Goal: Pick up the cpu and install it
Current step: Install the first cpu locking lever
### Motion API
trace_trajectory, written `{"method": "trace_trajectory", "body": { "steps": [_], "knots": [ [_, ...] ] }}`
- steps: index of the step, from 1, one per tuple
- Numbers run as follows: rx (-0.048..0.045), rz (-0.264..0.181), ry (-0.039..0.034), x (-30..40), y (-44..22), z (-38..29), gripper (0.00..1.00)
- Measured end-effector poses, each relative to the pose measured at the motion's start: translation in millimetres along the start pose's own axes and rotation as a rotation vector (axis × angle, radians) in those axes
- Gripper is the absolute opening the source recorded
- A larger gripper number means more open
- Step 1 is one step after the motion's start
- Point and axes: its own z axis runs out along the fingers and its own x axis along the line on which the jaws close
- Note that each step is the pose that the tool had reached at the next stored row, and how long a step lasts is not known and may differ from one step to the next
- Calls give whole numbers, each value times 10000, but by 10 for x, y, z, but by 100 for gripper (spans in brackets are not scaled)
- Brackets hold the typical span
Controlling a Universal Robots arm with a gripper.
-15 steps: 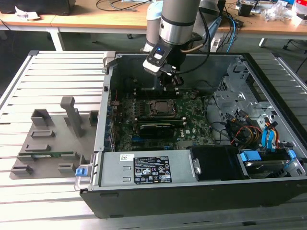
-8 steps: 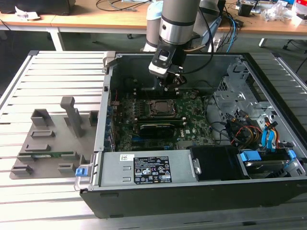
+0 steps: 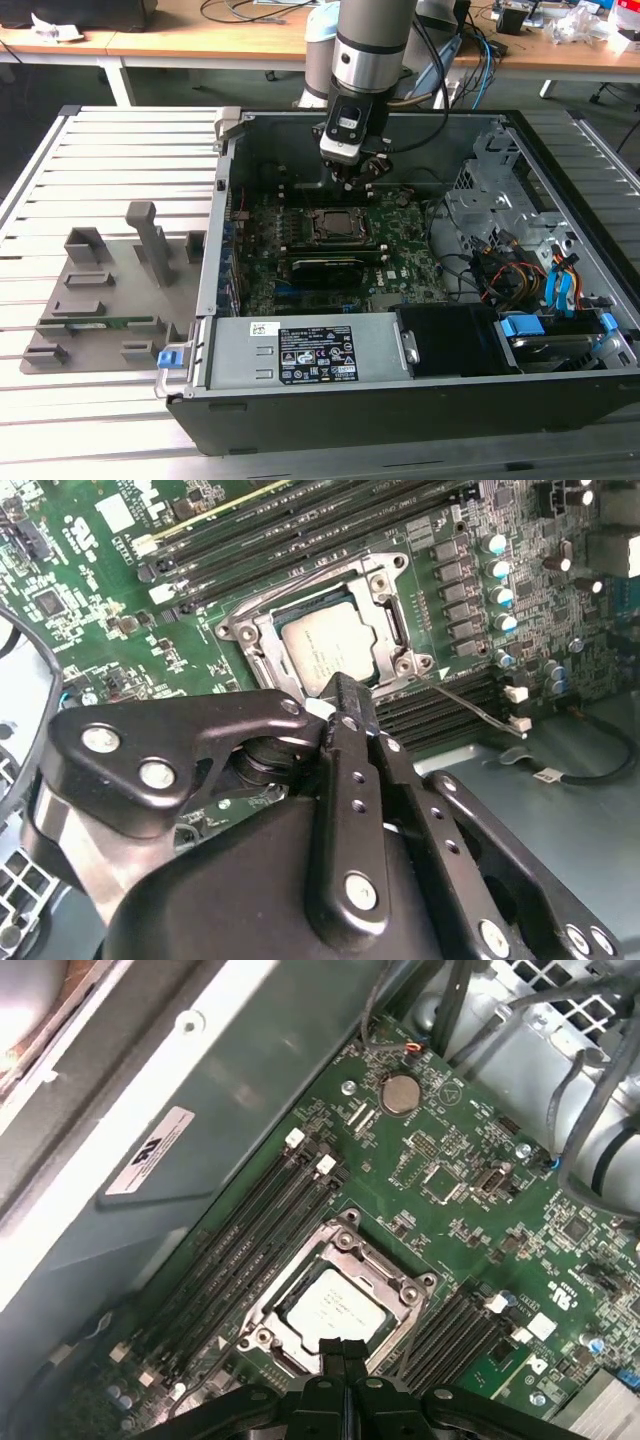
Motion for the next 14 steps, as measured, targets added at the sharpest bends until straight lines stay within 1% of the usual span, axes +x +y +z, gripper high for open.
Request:
{"method": "trace_trajectory", "body": {
  "steps": [1,3,4,6,9,11,13,14],
  "knots": [
    [2,-160,-8,0,0,0,11],
    [4,-320,-16,0,0,0,11],
    [6,-501,-25,0,0,0,11],
    [9,-681,-33,0,0,0,11],
    [14,-1150,-56,0,0,0,11],
    [17,-1374,-67,0,1,0,11],
    [23,-1921,-93,-1,1,0,11],
    [25,-2087,-101,-1,1,0,11]
  ]
}}
